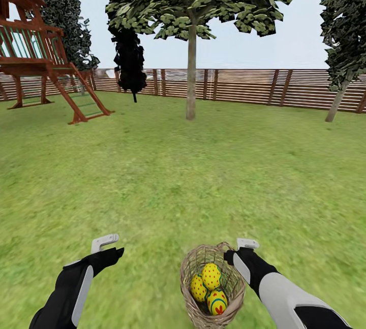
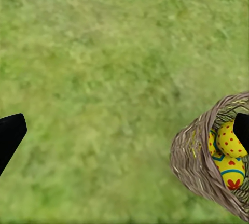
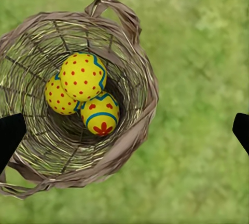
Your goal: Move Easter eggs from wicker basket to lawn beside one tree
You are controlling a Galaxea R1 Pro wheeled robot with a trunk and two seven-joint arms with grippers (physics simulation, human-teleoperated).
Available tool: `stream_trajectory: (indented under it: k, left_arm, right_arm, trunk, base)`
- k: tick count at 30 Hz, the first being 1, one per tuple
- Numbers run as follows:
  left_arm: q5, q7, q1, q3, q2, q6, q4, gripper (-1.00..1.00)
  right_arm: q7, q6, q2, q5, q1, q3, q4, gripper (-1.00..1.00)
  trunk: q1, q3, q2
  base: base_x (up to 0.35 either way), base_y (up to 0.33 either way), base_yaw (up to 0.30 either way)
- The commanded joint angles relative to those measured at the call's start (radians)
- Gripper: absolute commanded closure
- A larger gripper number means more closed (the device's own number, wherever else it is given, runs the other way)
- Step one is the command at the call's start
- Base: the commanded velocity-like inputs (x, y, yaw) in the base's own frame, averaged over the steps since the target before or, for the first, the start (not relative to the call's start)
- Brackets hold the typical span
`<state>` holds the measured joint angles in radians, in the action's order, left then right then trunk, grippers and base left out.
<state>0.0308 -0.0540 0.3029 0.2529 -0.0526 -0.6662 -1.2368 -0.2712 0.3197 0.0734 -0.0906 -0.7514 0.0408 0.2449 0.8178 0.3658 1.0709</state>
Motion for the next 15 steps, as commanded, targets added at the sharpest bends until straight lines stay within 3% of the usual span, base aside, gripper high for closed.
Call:
stream_trajectory:
  k: [1, 15]
  left_arm:
    - [0.003, -0.004, 0.001, 0.003, -0.001, -0.006, -0.001, -1.00]
    - [0.004, -0.004, 0.001, 0.005, -0.001, -0.006, -0.004, -1.00]
  right_arm:
    - [-0.005, 0.003, 0.001, -0.009, 0.000, 0.004, 0.002, -1.00]
    - [-0.005, 0.002, 0.001, -0.007, 0.000, 0.004, 0.002, -1.00]
  trunk:
    - [0.004, 0.004, 0.008]
    - [0.058, 0.048, 0.106]
  base:
    - [0.000, 0.000, 0.000]
    - [0.000, 0.000, 0.000]
